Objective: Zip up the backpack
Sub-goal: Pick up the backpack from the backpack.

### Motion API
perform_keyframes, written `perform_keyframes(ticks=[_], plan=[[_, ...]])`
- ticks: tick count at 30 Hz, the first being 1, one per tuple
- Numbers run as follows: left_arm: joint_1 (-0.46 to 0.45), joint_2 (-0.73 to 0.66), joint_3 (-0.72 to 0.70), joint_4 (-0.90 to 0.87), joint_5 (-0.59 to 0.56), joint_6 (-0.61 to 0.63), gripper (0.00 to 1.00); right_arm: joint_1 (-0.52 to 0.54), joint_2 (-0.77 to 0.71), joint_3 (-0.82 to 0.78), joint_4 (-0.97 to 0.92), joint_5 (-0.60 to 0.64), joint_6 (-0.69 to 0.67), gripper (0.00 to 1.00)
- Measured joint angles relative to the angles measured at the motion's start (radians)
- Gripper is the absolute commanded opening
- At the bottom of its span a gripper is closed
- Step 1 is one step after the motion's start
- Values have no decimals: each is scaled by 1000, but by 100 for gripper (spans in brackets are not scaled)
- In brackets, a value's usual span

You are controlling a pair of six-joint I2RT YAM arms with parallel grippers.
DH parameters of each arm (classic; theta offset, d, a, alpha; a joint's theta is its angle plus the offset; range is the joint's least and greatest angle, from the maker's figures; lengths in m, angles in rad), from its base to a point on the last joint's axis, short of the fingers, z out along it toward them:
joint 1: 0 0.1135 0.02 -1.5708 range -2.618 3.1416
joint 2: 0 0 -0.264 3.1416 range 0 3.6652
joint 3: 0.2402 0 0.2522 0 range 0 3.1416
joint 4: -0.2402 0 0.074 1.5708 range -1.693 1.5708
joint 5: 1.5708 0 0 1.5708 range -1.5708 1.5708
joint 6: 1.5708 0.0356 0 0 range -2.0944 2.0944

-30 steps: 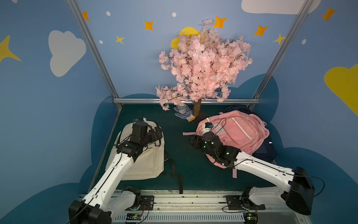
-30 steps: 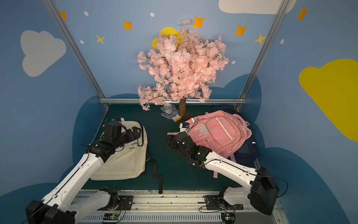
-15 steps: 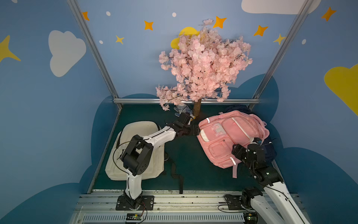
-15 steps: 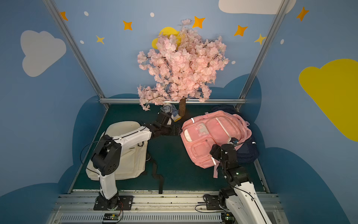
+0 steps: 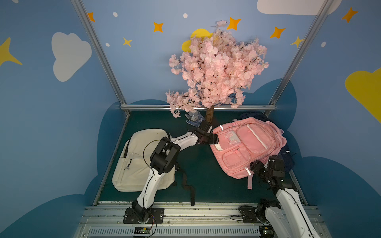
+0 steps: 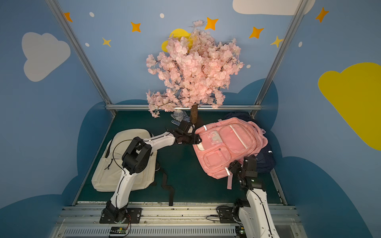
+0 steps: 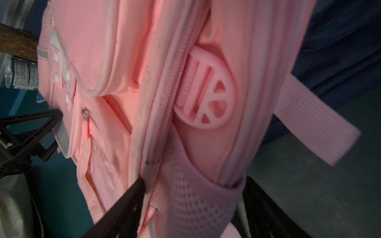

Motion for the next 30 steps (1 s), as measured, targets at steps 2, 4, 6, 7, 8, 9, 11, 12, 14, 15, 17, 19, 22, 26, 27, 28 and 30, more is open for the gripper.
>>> perform_keyframes(ticks=[2,4,6,7,8,9,11,12,14,15,17,19,22,26,27,28,30], plan=[[1,6,10,-2,1,-6,50,0,25,0,30,-20,-5,47],[7,6,14,-7,2,-13,30,-1,37,1,49,-35,-13,31],[11,2,13,-9,-8,-11,19,-2,43,3,60,-46,-19,17],[8,-7,4,-8,-21,-10,13,-3,42,5,60,-47,-25,13],[-1,-24,-11,-6,-45,-6,10,-3,37,8,56,-42,-29,8],[-12,-48,-31,-6,-74,-2,7,-5,31,10,50,-39,-36,4],[-40,-122,-94,2,-136,3,3,-6,13,19,22,-23,-44,0],[-56,-170,-132,4,-171,6,3,-6,-2,23,0,-15,-51,0],[-92,-279,-211,6,-241,13,3,-6,-27,41,-53,-5,-70,0],[-113,-340,-249,8,-282,21,3,-6,-39,55,-82,-2,-81,0],[-157,-463,-326,20,-360,39,3,-6,-55,86,-137,-4,-100,0],[-208,-590,-397,31,-436,55,3,-6,-69,117,-180,-13,-121,0],[-298,-785,-504,52,-547,74,3,-5,-96,158,-227,-53,-145,0],[-458,-1024,-638,64,-700,82,3,-3,-103,215,-277,-137,-183,0],[-498,-1067,-664,63,-734,79,3,-1,-98,228,-285,-159,-192,0],[-550,-1122,-698,60,-776,68,3,5,-93,240,-291,-180,-202,0],[-626,-1209,-766,49,-831,31,3,23,-78,261,-302,-213,-220,0]])
